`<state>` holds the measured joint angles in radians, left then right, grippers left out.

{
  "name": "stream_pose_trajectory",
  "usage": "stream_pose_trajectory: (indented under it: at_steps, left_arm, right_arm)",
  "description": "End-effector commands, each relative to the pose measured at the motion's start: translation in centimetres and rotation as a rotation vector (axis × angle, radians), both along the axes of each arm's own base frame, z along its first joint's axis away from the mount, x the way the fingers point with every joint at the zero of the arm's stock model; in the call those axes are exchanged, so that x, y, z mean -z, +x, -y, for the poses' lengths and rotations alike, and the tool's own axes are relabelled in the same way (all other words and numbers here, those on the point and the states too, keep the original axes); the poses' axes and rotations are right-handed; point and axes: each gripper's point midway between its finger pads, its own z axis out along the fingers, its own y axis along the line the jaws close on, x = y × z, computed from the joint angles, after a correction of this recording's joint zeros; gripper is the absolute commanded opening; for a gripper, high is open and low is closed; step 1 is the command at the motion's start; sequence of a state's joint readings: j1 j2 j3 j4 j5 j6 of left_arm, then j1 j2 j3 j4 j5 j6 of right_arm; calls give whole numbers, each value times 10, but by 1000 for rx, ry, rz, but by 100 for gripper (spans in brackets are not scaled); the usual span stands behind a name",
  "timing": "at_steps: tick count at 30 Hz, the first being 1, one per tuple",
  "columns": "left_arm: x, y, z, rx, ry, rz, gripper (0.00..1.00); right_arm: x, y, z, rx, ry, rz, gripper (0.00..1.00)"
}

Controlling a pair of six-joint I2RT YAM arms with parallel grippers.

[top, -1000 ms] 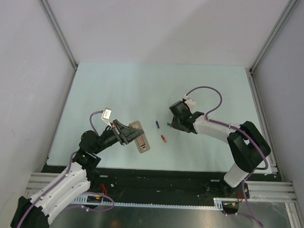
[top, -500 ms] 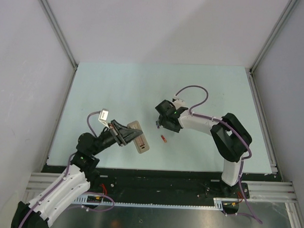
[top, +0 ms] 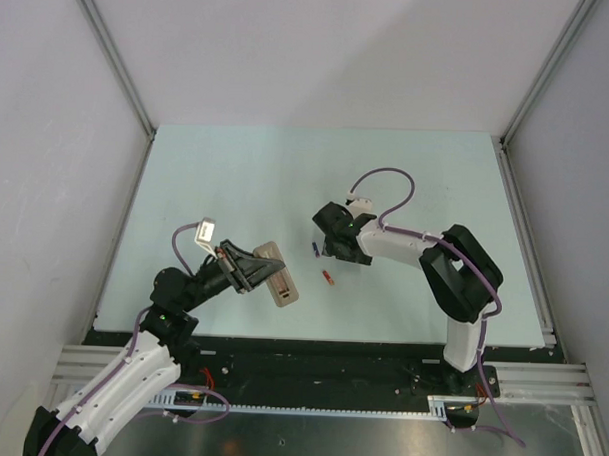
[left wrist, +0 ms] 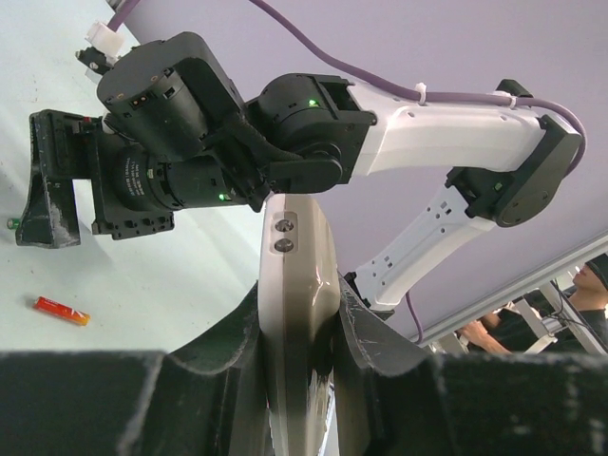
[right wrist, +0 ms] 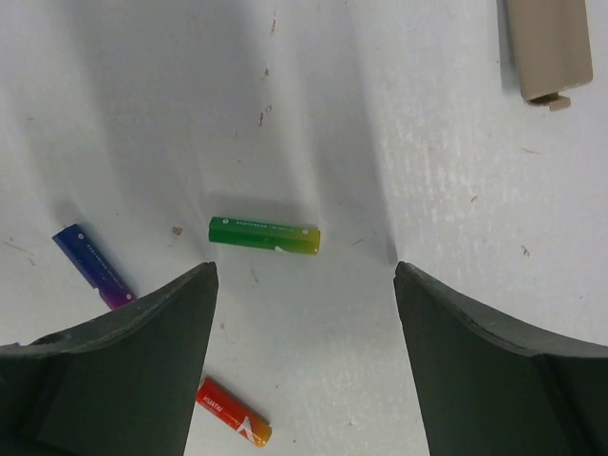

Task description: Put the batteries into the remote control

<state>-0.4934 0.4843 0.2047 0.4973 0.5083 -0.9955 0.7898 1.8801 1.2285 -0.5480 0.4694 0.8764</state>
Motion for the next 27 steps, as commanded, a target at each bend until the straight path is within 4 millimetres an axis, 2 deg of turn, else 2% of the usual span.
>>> stream_pose_trajectory:
  at_steps: [1,12,20,27]
  left_arm:
    - [-6,-5,2,28,-18,8,0]
    - [2,0,3,14,-4,-12,0]
    - [5,1,2,8,0,-18,0]
    - [6,0,2,11,1,-17,0]
  right_arm:
    - [-6,17,-7,-48,1,41,80]
    - [6,22,-21,-70,76,11,79]
    - [16,22,-21,7,98,-9,70]
    - [20,19,-17,12,69,-18,69]
